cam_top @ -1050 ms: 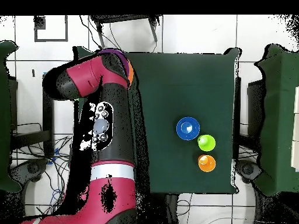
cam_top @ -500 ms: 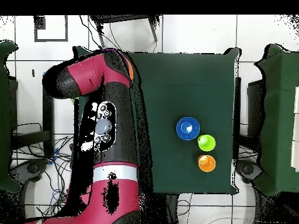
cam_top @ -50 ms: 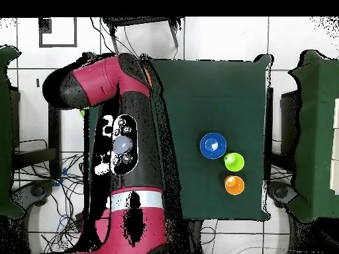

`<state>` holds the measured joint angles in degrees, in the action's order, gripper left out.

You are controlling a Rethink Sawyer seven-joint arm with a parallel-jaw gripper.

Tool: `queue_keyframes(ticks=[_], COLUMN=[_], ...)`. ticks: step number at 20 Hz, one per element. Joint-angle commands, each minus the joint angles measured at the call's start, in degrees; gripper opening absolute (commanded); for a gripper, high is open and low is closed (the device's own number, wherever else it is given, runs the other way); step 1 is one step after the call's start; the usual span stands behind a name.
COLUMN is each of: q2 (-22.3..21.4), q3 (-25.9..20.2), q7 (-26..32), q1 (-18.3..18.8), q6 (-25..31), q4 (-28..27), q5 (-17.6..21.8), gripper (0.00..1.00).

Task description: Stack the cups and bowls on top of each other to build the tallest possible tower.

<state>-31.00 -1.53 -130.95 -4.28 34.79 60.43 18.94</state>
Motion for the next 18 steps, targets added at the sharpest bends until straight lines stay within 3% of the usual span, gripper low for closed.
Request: queue_keyframes(ticks=[1,8,18], q2=[-4.2,-9.6,-9.4], q3=[-8.1,-12.5,-18.0], q7=[18.5,24.2,32.3], q1=[4.5,10.8,18.3], q6=[5.3,4.9,6.4], q4=[12.4,20.2,19.0], q5=[1.7,2.8,4.5], gripper=[1.0,1.0,1.0])
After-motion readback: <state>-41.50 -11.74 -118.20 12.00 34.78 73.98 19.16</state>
